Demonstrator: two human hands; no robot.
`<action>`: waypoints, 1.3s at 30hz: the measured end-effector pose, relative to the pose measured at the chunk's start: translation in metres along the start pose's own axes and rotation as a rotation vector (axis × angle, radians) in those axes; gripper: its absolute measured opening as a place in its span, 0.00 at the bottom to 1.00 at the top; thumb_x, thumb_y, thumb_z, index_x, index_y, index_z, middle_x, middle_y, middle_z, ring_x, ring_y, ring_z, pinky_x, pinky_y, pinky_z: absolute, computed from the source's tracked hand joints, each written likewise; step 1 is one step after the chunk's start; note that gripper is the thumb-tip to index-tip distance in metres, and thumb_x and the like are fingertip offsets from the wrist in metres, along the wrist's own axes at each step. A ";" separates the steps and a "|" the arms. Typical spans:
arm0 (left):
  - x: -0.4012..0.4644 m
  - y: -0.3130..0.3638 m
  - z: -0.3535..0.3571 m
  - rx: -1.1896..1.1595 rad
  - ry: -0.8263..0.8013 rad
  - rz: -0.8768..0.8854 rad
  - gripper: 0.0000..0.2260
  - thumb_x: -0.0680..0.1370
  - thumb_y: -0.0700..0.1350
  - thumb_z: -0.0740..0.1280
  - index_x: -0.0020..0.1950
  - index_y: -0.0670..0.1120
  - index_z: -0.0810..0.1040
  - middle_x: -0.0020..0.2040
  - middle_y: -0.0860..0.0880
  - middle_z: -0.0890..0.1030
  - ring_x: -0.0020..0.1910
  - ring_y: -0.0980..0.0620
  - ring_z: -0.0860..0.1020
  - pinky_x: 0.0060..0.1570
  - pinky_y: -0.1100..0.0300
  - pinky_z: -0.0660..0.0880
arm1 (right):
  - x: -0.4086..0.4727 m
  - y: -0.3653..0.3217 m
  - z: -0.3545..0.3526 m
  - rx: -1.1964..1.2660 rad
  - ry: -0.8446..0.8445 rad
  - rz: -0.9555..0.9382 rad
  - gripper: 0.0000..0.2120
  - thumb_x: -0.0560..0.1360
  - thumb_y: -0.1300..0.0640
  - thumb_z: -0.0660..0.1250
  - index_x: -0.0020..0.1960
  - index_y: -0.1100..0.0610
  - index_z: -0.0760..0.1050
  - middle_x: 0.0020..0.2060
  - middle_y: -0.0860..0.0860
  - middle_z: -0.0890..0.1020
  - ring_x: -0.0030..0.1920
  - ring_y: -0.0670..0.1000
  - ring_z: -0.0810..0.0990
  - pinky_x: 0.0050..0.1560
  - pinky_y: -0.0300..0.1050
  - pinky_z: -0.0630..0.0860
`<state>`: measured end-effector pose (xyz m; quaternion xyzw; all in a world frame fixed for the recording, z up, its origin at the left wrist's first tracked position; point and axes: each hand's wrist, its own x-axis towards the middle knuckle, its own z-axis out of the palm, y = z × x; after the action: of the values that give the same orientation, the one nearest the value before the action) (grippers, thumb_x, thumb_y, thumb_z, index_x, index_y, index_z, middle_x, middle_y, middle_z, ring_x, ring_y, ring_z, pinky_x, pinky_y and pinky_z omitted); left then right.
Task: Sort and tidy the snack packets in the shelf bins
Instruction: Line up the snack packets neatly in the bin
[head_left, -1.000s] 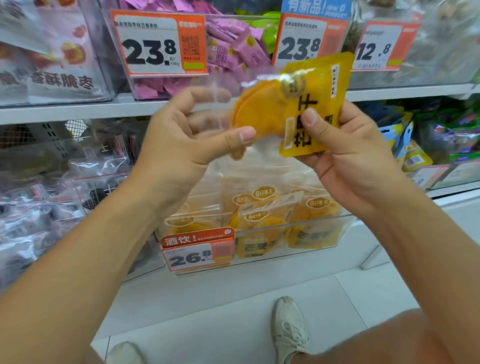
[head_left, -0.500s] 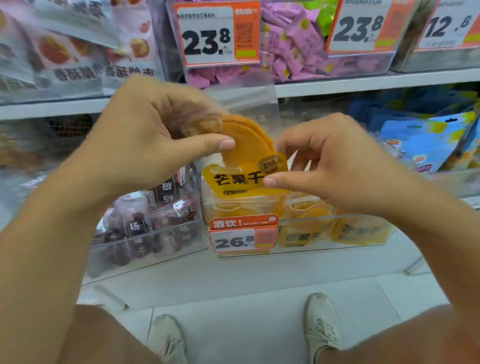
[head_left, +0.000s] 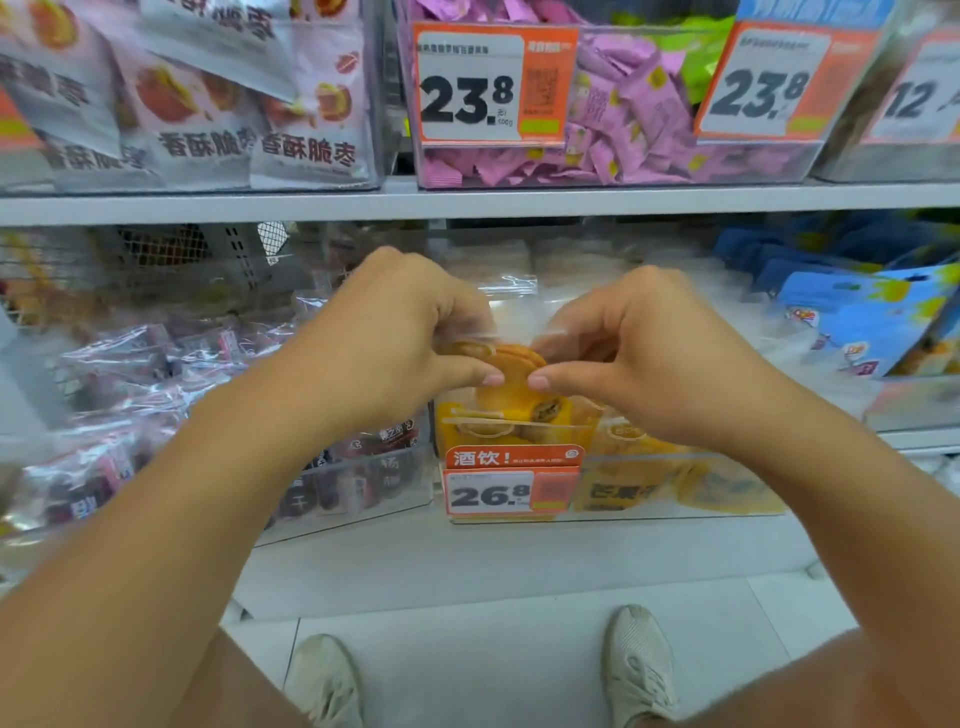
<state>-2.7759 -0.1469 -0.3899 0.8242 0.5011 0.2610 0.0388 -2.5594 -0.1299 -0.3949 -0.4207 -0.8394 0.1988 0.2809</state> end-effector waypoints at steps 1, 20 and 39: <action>0.000 -0.001 0.003 0.016 -0.024 -0.023 0.12 0.70 0.54 0.78 0.38 0.46 0.83 0.32 0.48 0.81 0.35 0.49 0.79 0.39 0.54 0.76 | 0.002 -0.001 0.003 -0.060 -0.020 0.006 0.04 0.69 0.53 0.79 0.42 0.52 0.86 0.34 0.46 0.85 0.36 0.44 0.83 0.41 0.47 0.79; -0.013 -0.034 0.015 -0.260 -0.233 -0.276 0.19 0.70 0.54 0.77 0.59 0.64 0.77 0.36 0.53 0.81 0.28 0.59 0.78 0.27 0.69 0.71 | 0.003 0.014 0.013 0.169 -0.071 0.190 0.05 0.71 0.63 0.77 0.40 0.59 0.82 0.37 0.57 0.84 0.35 0.53 0.86 0.39 0.51 0.84; -0.010 -0.042 0.022 -0.379 -0.246 -0.289 0.23 0.68 0.43 0.80 0.56 0.57 0.75 0.35 0.50 0.82 0.30 0.54 0.81 0.32 0.62 0.75 | 0.033 -0.029 0.023 -0.503 -0.299 0.077 0.17 0.71 0.55 0.78 0.31 0.53 0.71 0.30 0.47 0.74 0.34 0.48 0.74 0.31 0.41 0.63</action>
<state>-2.8033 -0.1301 -0.4264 0.7475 0.5475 0.2398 0.2898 -2.6078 -0.1218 -0.3858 -0.4746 -0.8779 0.0549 0.0333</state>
